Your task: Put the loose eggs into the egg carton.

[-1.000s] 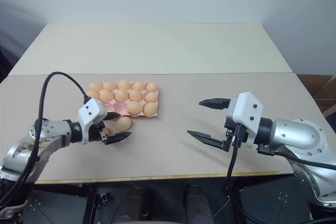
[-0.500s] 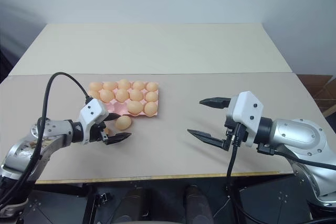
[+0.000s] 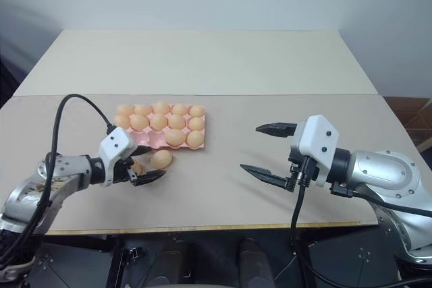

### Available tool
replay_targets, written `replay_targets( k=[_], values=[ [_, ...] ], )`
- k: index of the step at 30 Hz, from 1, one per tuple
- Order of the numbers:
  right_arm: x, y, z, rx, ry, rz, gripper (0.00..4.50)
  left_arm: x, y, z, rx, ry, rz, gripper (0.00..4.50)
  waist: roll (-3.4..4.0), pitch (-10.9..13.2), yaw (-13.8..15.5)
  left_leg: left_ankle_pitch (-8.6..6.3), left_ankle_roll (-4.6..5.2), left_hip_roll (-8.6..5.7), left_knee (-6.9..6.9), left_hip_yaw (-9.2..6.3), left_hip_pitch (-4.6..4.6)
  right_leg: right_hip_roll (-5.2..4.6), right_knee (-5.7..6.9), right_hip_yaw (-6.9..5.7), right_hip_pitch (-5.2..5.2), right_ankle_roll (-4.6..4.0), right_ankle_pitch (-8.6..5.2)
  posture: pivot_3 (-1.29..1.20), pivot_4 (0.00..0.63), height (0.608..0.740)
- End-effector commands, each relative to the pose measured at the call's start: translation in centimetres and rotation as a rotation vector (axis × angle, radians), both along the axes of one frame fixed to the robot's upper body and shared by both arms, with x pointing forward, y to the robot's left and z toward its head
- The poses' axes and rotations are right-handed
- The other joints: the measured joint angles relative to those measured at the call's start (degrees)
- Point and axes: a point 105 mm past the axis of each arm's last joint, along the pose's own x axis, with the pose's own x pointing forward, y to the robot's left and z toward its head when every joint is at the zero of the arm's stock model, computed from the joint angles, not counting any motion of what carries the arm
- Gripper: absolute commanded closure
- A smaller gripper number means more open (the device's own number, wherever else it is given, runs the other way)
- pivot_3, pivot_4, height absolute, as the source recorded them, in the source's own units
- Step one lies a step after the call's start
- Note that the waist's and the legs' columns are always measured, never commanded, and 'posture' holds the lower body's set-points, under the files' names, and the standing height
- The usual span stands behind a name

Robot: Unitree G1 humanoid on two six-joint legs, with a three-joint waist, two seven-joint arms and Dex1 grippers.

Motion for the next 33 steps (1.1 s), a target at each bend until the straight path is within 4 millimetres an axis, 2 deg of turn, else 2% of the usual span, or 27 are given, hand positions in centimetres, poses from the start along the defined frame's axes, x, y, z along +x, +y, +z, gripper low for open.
replay_targets(
  k=[1, 4, 5, 7, 13, 18, 24, 28, 33],
  values=[
    [-0.4, 0.2, 0.9, 0.003, -0.054, 0.012, 0.00, 0.5, -0.4, 0.5, 0.003, -0.023, -0.005, 0.02, 0.00, 0.0, 0.0, 0.00, 0.00, 0.00, 0.00, 0.00, 0.00, 0.00, 0.00, 0.00, 0.00, 0.00, 0.00, 0.00, 0.150, 0.740],
    [-0.5, 0.1, 1.0, 0.003, -0.056, 0.006, 0.00, 0.6, -0.4, 0.3, 0.005, -0.008, -0.004, 0.02, 0.00, 0.0, 0.0, 0.00, 0.00, 0.00, 0.00, 0.00, 0.01, 0.01, 0.00, 0.00, 0.00, 0.01, 0.00, 0.00, 0.150, 0.740],
    [-0.5, 0.1, 1.0, 0.003, -0.056, 0.004, 0.00, 0.6, -0.4, 0.3, 0.005, -0.006, -0.001, 0.20, 0.00, 0.0, -0.1, 0.00, 0.00, 0.01, 0.00, 0.00, 0.01, 0.01, 0.01, 0.00, 0.00, 0.01, 0.00, 0.00, 0.150, 0.740],
    [-0.5, 0.1, 1.0, 0.004, -0.056, 0.001, 0.00, 0.6, -0.3, 0.4, 0.007, -0.007, 0.000, 0.62, 0.00, 0.0, -0.1, 0.00, 0.00, 0.01, 0.00, 0.00, 0.01, 0.01, 0.01, 0.00, 0.00, 0.01, 0.01, 0.00, 0.150, 0.740],
    [-0.4, 0.0, 1.1, 0.007, -0.060, -0.005, 0.00, 0.2, 0.0, 1.0, -0.005, -0.018, -0.003, 2.42, 0.00, 0.0, -0.1, 0.00, 0.00, 0.01, 0.00, 0.00, 0.01, 0.01, 0.01, 0.00, 0.00, 0.01, 0.01, 0.00, 0.150, 0.740],
    [-0.3, 0.0, 1.1, 0.009, -0.061, -0.006, 0.00, -0.2, 0.4, 1.6, -0.007, -0.047, -0.016, 2.42, 0.00, 0.0, -0.1, 0.00, 0.00, 0.01, 0.00, 0.00, 0.01, 0.01, 0.00, 0.00, -0.01, 0.01, 0.00, 0.00, 0.150, 0.740],
    [-0.3, 0.0, 1.1, 0.010, -0.060, -0.007, 0.00, -0.7, 1.1, 4.0, -0.066, -0.100, -0.052, 2.42, 0.00, 0.0, -0.1, 0.00, 0.00, 0.01, 0.00, 0.00, 0.02, 0.00, 0.00, 0.00, -0.01, 0.00, 0.00, 0.00, 0.150, 0.740],
    [-0.4, 0.0, 1.1, 0.011, -0.059, -0.008, 0.00, 0.4, 2.2, 5.6, -0.094, -0.152, 0.002, 2.42, 0.00, 0.0, 0.0, 0.00, 0.00, 0.01, 0.00, 0.00, 0.01, 0.00, 0.00, -0.01, -0.01, 0.00, 0.00, 0.00, 0.150, 0.740],
    [-0.3, 0.0, 1.2, 0.013, -0.060, -0.006, 0.00, 3.3, 2.9, 5.6, -0.065, -0.206, 0.091, 2.42, -0.01, 0.0, 0.0, 0.00, 0.00, 0.00, 0.06, -0.01, 0.02, 0.01, 0.02, -0.02, 0.03, 0.02, 0.01, 0.00, 0.150, 0.740]
  ],
)
